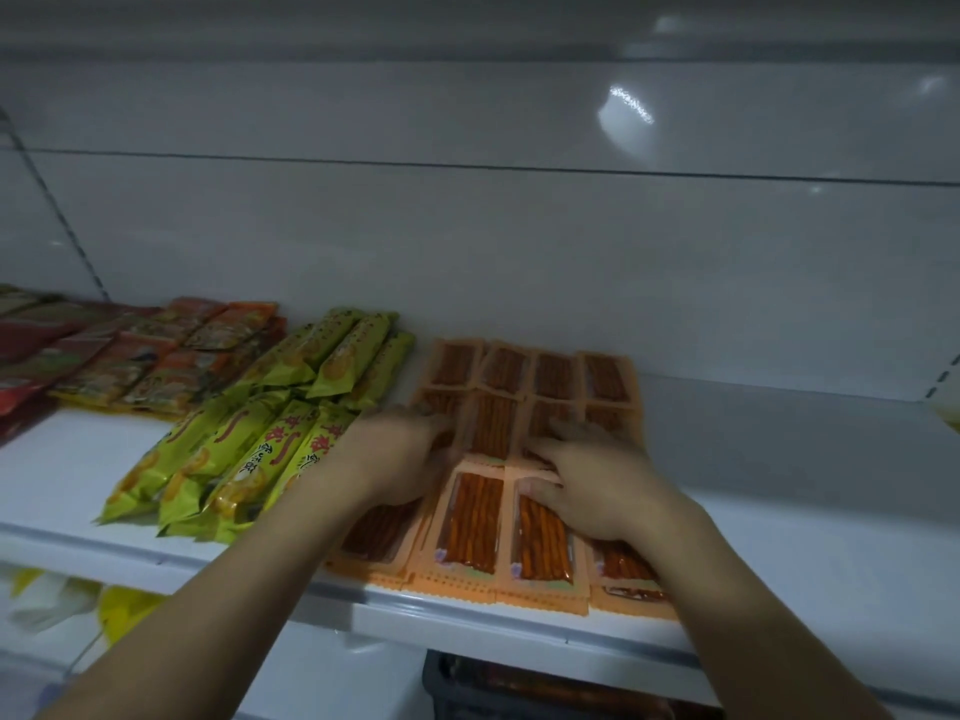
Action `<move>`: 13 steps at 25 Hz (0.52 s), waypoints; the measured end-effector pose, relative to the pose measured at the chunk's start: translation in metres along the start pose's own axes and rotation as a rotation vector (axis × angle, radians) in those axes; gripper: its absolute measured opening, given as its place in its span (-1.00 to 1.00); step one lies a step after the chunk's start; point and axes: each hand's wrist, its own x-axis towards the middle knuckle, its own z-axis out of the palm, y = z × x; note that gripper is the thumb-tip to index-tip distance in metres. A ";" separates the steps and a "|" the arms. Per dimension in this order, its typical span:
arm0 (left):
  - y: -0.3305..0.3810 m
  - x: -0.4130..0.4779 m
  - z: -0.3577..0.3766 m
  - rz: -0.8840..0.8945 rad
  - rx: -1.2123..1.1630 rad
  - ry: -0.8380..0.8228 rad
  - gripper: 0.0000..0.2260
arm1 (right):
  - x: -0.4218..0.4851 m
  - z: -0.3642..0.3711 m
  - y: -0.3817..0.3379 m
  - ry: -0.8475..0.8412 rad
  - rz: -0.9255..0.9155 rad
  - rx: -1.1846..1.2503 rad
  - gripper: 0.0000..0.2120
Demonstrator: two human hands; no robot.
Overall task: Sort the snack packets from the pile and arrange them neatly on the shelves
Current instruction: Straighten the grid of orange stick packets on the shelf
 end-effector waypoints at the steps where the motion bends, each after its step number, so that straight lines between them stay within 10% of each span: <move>1: -0.003 0.000 0.002 0.002 -0.022 -0.001 -0.42 | 0.000 0.003 0.001 0.009 -0.004 -0.001 -0.50; 13: 0.004 -0.011 0.002 -0.017 -0.089 0.062 -0.59 | -0.007 0.018 0.010 0.061 -0.022 0.088 -0.46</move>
